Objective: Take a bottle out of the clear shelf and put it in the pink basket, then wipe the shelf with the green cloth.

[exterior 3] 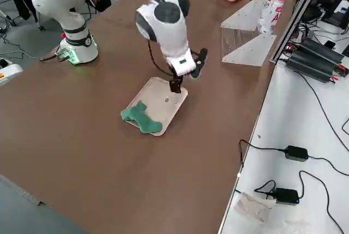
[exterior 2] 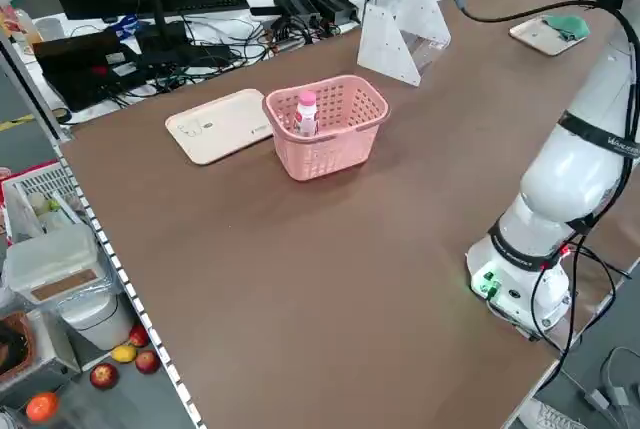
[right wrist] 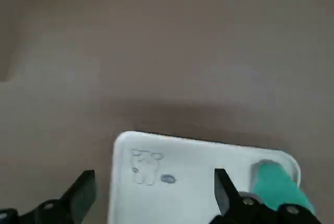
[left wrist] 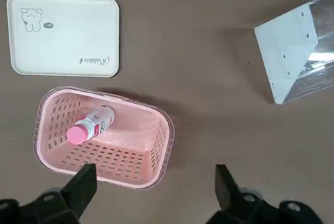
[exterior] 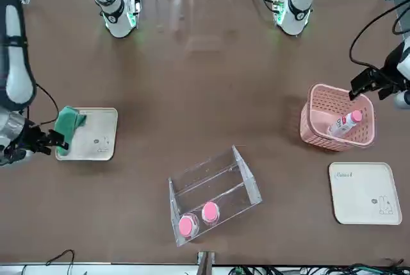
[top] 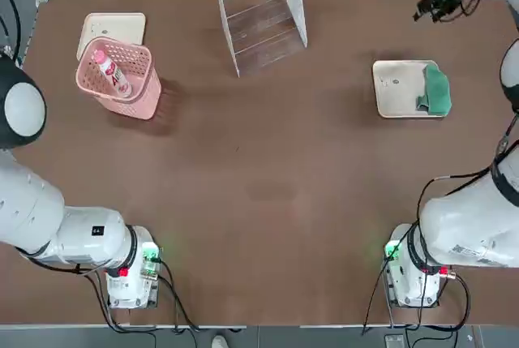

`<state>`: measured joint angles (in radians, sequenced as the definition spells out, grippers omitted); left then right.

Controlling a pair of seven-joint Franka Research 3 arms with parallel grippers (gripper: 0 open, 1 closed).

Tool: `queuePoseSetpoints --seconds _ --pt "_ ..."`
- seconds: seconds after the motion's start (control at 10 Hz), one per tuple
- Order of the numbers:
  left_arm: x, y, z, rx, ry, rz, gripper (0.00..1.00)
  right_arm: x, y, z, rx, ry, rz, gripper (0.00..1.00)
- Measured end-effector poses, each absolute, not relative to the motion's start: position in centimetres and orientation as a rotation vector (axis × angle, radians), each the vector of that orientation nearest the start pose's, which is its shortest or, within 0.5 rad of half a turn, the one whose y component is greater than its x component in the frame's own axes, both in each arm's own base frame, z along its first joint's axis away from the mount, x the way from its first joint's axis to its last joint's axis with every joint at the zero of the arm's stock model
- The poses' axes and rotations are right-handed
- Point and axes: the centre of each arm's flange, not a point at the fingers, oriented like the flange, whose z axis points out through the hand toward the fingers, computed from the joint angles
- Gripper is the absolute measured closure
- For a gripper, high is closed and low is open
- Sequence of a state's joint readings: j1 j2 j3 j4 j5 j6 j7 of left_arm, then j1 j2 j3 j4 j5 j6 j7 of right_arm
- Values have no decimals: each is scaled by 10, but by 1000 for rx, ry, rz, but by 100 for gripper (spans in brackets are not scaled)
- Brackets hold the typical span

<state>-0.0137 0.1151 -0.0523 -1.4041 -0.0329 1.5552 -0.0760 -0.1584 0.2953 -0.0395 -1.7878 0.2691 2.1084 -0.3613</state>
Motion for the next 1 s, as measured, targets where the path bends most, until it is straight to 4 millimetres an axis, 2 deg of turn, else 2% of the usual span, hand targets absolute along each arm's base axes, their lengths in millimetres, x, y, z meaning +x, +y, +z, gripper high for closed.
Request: queuePoseSetpoints --seconds 0.2,0.4,0.5,0.6,0.7,1.0 --pt "588 -43 636 -3183 -10 -53 0 616 -63 471 -2978 82 -27 0" --pt "588 -45 636 -3183 -9 -52 0 592 -16 561 -3003 167 75 0" --pt "588 -42 636 -3183 -14 -52 0 580 5 592 -3025 201 115 0" --pt "588 -40 635 -3175 -20 -52 0 573 18 608 -3037 211 130 0" --pt "588 -37 635 -3168 -23 -51 0 569 22 614 -3043 214 127 0" --pt "588 -38 635 -3166 -15 -50 0 554 16 630 -3041 236 85 0"
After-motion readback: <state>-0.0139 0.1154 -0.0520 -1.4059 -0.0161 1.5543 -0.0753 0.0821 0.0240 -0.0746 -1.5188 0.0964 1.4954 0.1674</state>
